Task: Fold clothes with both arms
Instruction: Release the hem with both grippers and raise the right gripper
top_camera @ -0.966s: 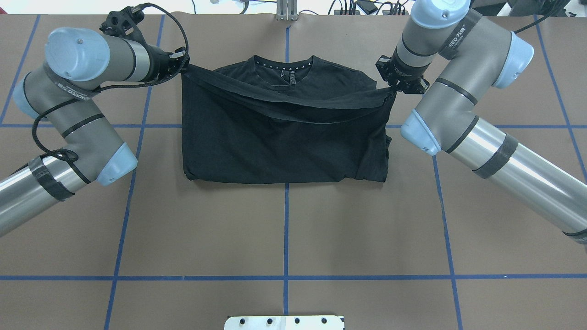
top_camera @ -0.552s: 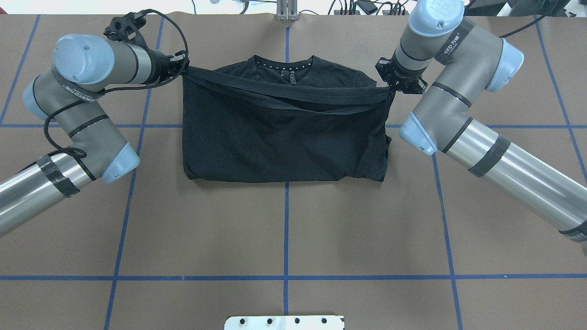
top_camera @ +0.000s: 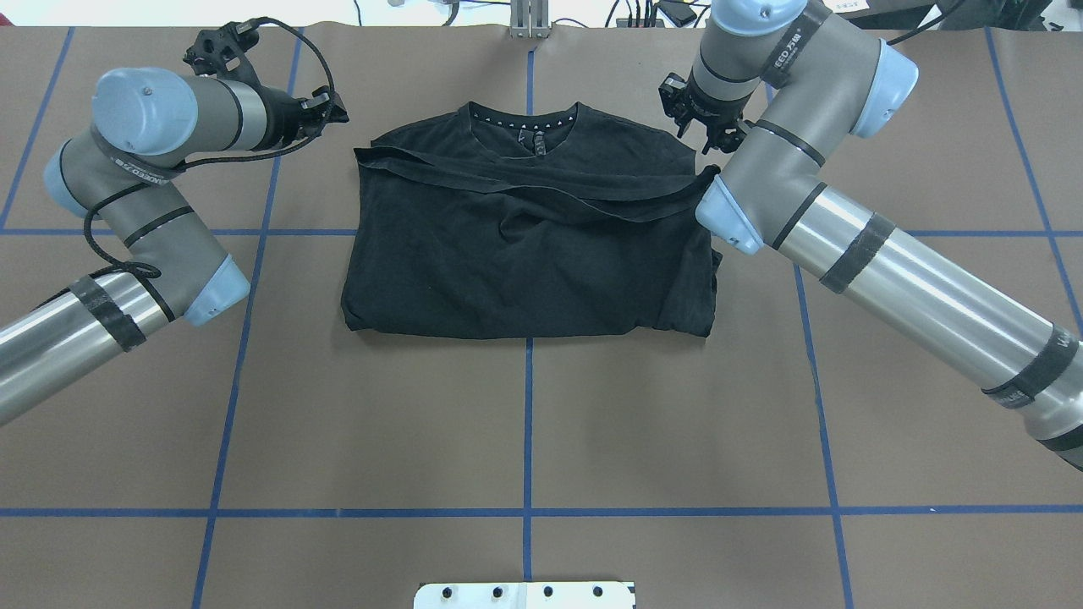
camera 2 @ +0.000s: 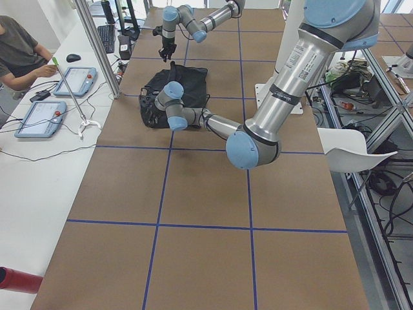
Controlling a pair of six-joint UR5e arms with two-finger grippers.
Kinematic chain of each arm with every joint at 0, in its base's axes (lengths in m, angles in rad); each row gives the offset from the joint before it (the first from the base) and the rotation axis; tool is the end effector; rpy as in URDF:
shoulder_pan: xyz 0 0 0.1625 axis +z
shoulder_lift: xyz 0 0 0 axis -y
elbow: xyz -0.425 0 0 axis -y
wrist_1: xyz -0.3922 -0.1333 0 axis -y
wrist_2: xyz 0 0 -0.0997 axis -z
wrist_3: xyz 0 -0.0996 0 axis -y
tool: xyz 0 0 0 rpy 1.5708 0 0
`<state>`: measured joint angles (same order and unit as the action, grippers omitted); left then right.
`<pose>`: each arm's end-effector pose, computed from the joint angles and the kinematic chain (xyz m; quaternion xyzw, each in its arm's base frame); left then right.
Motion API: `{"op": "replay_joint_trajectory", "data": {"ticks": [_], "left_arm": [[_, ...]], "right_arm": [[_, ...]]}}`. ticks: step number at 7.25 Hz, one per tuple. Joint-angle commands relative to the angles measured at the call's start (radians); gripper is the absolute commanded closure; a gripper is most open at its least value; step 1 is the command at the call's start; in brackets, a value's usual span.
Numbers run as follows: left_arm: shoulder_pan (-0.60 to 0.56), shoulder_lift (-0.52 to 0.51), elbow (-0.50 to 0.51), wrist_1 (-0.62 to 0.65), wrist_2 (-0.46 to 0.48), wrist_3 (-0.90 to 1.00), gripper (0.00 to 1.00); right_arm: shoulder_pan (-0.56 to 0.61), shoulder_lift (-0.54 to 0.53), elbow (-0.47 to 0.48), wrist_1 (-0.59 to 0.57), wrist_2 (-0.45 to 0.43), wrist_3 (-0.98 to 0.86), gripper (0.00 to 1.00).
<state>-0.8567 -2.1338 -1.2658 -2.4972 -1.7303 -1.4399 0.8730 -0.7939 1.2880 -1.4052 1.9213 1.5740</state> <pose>0.3924 -0.6322 0.3665 0.2055 0.5213 -0.2520 0.7890 -0.4248 -0.6609 0.2924 -0.0152 -0.3587 0.3441 0.8676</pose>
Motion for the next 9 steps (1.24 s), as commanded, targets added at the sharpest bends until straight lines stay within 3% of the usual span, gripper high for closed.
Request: {"op": "replay_joint_trajectory", "data": {"ticks": [1, 3, 4, 6, 9], "left_arm": [[-0.004, 0.008, -0.041, 0.007, -0.006, 0.000, 0.36], [-0.004, 0.018, -0.053, 0.009, -0.006, -0.008, 0.35], [-0.004, 0.037, -0.070, 0.009, -0.005, -0.011, 0.34], [-0.004, 0.040, -0.087, 0.011, -0.003, -0.011, 0.34], [-0.002, 0.040, -0.087, 0.011, -0.002, -0.013, 0.33]], "right_arm": [[-0.031, -0.095, 0.130, 0.003, 0.004, 0.106, 0.31], [-0.109, -0.311, 0.384, 0.003, -0.002, 0.158, 0.29], [-0.153, -0.345, 0.442, 0.024, -0.042, 0.202, 0.26], [-0.285, -0.413, 0.465, 0.098, -0.203, 0.276, 0.26], [-0.302, -0.444, 0.484, 0.100, -0.202, 0.282, 0.26]]}}
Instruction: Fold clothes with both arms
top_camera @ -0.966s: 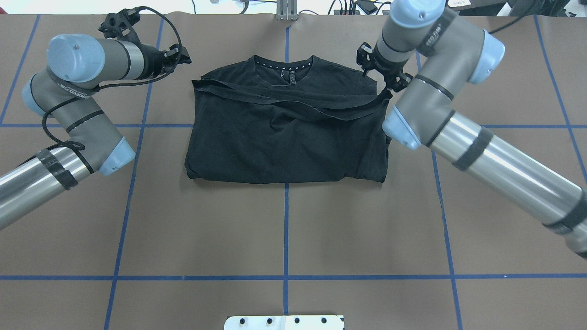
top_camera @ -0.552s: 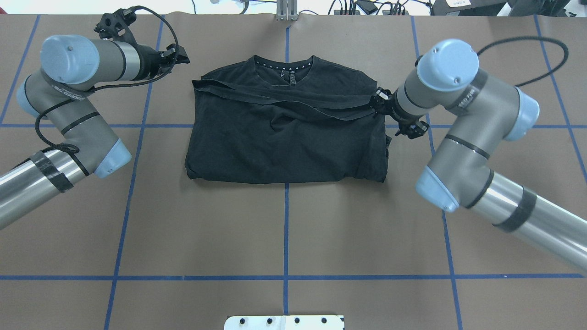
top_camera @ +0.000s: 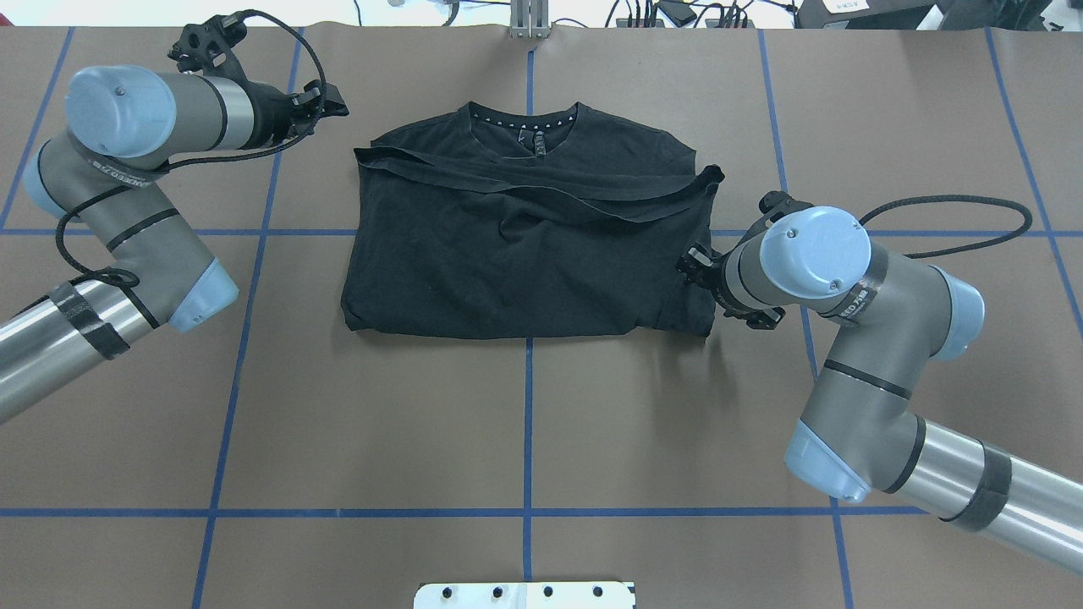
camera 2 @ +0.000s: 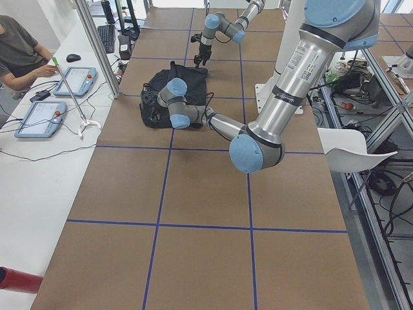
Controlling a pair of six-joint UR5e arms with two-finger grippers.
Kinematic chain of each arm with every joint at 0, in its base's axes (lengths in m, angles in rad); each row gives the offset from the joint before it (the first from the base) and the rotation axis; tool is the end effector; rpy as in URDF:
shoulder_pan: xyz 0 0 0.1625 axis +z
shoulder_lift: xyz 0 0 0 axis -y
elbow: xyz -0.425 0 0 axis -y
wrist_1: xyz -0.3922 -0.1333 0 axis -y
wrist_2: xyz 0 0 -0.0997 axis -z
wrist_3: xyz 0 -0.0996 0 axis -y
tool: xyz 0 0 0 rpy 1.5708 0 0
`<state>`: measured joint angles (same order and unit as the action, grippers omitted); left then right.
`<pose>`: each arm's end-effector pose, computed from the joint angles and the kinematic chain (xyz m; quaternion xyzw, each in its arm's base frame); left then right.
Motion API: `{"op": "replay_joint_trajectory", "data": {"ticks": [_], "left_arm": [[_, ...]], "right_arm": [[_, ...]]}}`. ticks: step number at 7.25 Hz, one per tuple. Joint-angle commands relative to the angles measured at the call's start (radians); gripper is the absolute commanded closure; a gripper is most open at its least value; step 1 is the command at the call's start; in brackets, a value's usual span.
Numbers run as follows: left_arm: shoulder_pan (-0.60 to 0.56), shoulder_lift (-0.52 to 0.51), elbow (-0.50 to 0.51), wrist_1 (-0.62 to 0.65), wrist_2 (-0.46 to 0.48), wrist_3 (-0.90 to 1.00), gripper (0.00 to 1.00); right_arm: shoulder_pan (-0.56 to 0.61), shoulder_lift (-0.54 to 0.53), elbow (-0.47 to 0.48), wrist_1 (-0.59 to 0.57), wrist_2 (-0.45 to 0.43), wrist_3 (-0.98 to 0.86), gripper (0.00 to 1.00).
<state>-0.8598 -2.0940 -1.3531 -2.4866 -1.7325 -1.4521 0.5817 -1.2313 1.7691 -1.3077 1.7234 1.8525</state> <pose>0.3764 -0.6167 0.3527 0.2102 0.5356 -0.2525 0.7779 -0.4518 -0.4385 0.3593 -0.0113 -0.3948 0.3572 0.8464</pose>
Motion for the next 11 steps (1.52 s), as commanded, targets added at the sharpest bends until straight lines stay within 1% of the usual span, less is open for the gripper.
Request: {"op": "replay_joint_trajectory", "data": {"ticks": [1, 3, 4, 5, 6, 8, 9, 10, 11], "left_arm": [[0.001, 0.000, 0.000, 0.000, 0.001, 0.001, 0.33], [-0.001, 0.002, 0.000, 0.002, 0.001, 0.001, 0.33], [-0.001, 0.000, 0.000, 0.002, 0.001, 0.001, 0.33], [-0.001, 0.002, -0.001, 0.002, 0.001, 0.001, 0.33], [-0.001, 0.000, -0.001, 0.002, 0.001, 0.001, 0.33], [-0.001, 0.000, -0.003, 0.002, 0.001, -0.001, 0.33], [-0.001, 0.000, -0.003, 0.002, -0.002, 0.001, 0.33], [-0.001, 0.000, -0.020, 0.002, -0.005, -0.001, 0.33], [0.001, 0.009, -0.046, 0.003, -0.022, -0.001, 0.33]], "right_arm": [[-0.016, -0.005, 0.004, 0.002, -0.004, 0.008, 0.27], [-0.031, -0.004, 0.000, 0.002, -0.005, 0.017, 0.30], [-0.031, -0.004, -0.003, 0.002, -0.005, 0.017, 0.34], [-0.036, -0.004, -0.003, 0.002, -0.005, 0.019, 0.55], [-0.034, -0.004, 0.000, 0.002, -0.004, 0.040, 1.00], [-0.034, -0.005, 0.013, 0.002, 0.002, 0.039, 1.00], [-0.028, -0.032, 0.059, 0.002, 0.036, 0.037, 1.00], [-0.028, -0.139, 0.163, 0.002, 0.065, 0.036, 1.00], [-0.031, -0.211, 0.234, -0.005, 0.058, 0.045, 1.00]]}}
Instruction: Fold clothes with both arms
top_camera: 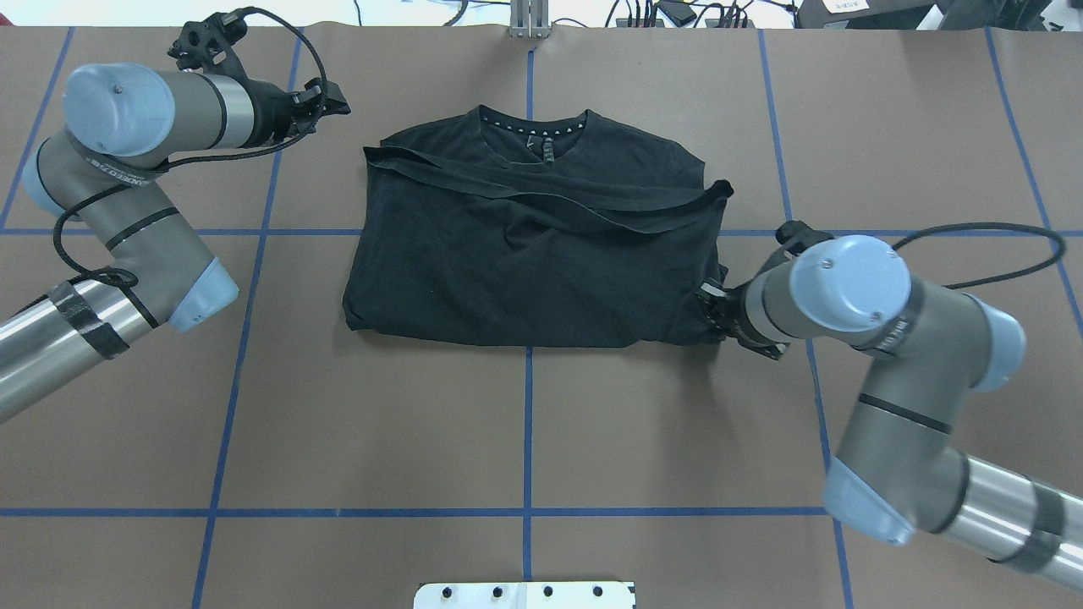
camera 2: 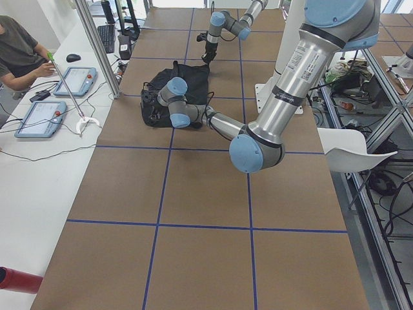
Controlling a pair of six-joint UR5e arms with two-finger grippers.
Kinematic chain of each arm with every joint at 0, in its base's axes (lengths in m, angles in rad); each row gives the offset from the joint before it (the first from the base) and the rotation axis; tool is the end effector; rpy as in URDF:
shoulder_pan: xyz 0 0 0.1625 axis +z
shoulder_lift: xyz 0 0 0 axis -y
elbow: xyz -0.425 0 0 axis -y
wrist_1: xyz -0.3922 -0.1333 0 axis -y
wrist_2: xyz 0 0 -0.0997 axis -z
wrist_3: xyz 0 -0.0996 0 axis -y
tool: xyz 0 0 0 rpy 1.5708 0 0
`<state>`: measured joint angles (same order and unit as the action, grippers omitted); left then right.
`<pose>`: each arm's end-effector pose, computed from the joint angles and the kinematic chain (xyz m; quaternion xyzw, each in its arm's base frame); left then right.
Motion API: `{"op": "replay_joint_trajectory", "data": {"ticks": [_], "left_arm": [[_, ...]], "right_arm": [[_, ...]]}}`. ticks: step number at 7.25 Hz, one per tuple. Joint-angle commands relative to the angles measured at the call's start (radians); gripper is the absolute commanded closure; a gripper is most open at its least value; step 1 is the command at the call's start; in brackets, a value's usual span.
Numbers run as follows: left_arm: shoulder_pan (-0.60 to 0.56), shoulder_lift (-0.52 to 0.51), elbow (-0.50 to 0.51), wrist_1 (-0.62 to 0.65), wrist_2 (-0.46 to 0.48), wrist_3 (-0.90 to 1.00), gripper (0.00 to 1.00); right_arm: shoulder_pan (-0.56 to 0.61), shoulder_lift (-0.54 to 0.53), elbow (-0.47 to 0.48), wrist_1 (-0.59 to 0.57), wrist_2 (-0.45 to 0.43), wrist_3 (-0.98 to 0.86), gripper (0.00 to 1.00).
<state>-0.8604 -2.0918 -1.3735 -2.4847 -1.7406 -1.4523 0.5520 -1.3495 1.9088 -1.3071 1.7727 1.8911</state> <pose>0.3739 -0.6133 0.3442 0.2108 0.5426 -0.2484 0.7743 -0.4217 -0.3928 0.3623 -0.0457 -0.4060 0.3487 0.8435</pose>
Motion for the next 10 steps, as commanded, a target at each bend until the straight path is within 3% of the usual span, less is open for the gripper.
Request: {"op": "replay_joint_trajectory", "data": {"ticks": [1, 2, 3, 5, 6, 7, 9, 10], "left_arm": [[0.000, 0.028, -0.077, 0.001, -0.072, 0.000, 0.33], [0.001, 0.056, -0.126, 0.001, -0.112, -0.002, 0.33], [0.001, 0.062, -0.145, 0.001, -0.160, -0.003, 0.33], [0.003, 0.068, -0.185, 0.000, -0.235, -0.063, 0.34], [0.004, 0.070, -0.212, 0.001, -0.252, -0.094, 0.34], [0.014, 0.070, -0.219, 0.003, -0.255, -0.099, 0.33], [0.056, 0.070, -0.274, 0.085, -0.255, -0.100, 0.33], [0.107, 0.069, -0.368, 0.245, -0.246, -0.100, 0.33]], "right_arm": [[-0.056, -0.167, 0.178, -0.023, 0.034, 0.063, 1.00], [-0.152, -0.244, 0.282, -0.033, 0.091, 0.095, 1.00], [-0.228, -0.253, 0.323, -0.038, 0.217, 0.197, 1.00], [-0.447, -0.249, 0.373, -0.038, 0.261, 0.421, 1.00], [-0.495, -0.246, 0.372, -0.038, 0.261, 0.490, 1.00], [-0.488, -0.246, 0.371, -0.040, 0.257, 0.500, 0.01], [-0.424, -0.246, 0.372, -0.040, 0.267, 0.500, 0.00], [-0.364, -0.247, 0.372, -0.040, 0.272, 0.499, 0.00]]}}
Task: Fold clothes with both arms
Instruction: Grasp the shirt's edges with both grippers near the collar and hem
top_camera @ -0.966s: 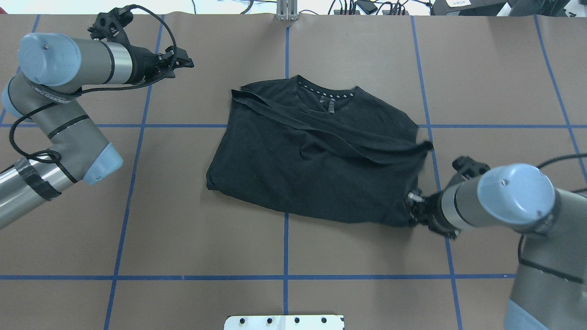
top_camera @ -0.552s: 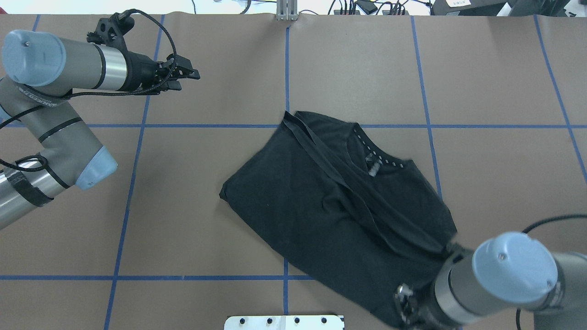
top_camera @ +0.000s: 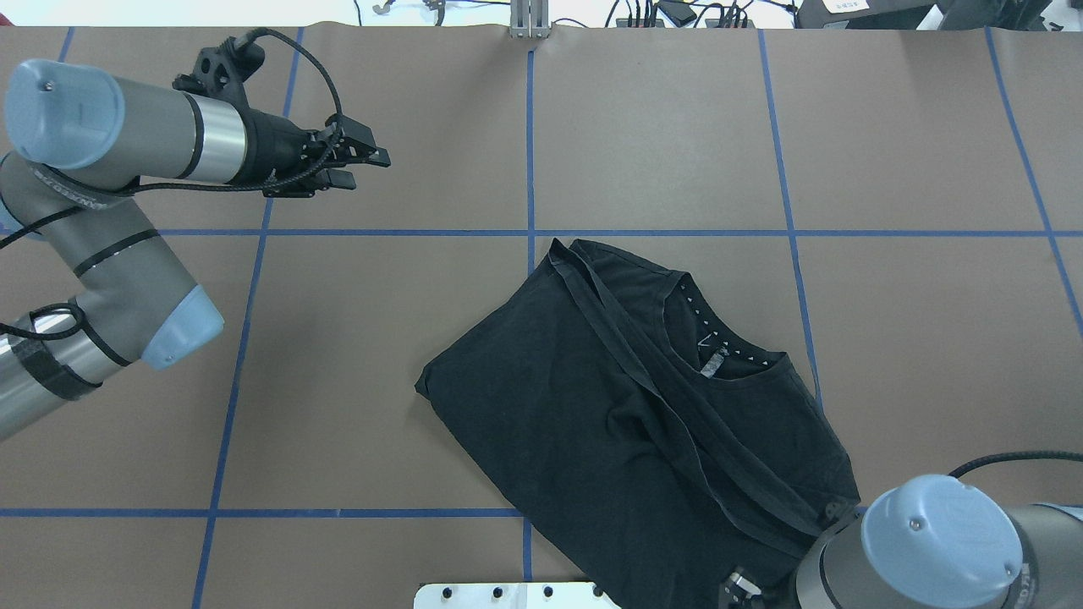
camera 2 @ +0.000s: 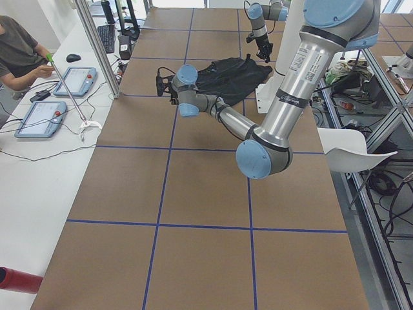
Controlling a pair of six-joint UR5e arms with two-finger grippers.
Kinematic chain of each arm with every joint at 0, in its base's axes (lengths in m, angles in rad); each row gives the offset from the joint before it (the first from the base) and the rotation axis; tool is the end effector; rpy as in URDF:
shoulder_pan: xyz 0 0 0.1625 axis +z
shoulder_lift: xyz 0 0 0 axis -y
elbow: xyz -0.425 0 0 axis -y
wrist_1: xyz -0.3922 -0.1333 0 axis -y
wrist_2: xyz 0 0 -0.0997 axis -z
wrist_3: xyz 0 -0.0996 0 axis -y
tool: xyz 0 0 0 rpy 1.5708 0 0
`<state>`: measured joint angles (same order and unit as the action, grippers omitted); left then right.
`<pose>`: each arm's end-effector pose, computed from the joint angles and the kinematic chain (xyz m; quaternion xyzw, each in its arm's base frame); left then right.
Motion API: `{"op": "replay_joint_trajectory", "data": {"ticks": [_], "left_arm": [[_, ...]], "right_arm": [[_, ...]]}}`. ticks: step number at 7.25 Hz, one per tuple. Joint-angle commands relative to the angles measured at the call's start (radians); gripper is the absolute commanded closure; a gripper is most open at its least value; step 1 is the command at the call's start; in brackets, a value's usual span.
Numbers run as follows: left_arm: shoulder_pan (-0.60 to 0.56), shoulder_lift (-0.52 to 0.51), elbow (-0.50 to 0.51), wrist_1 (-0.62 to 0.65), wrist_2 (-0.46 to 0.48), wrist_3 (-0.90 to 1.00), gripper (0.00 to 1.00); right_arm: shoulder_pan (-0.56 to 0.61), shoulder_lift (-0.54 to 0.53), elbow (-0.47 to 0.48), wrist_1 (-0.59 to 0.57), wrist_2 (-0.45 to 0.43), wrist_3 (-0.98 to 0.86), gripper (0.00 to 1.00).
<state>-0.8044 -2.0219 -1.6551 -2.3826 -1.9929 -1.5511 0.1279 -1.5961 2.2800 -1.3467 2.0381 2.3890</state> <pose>0.3726 -0.5204 0.2678 0.0943 0.6245 -0.1715 0.7561 -0.4099 -0.1419 0.3157 -0.3402 -0.3311 0.3079 0.8245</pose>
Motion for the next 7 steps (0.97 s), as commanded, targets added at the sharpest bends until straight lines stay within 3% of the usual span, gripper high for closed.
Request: {"op": "replay_joint_trajectory", "data": {"ticks": [1, 3, 5, 7], "left_arm": [[0.115, 0.005, -0.180, 0.296, 0.049, -0.004, 0.33], [0.294, 0.078, -0.244, 0.332, 0.205, -0.099, 0.34], [0.390, 0.088, -0.241, 0.368, 0.249, -0.162, 0.34], [0.451, 0.088, -0.209, 0.402, 0.296, -0.181, 0.34]], "right_arm": [[0.147, 0.001, -0.010, 0.000, 0.011, -0.013, 0.00], [0.343, 0.051, -0.039, -0.002, 0.025, -0.153, 0.00], [0.468, 0.127, -0.130, -0.002, 0.050, -0.278, 0.00], [0.512, 0.201, -0.235, 0.000, 0.068, -0.287, 0.00]]}}
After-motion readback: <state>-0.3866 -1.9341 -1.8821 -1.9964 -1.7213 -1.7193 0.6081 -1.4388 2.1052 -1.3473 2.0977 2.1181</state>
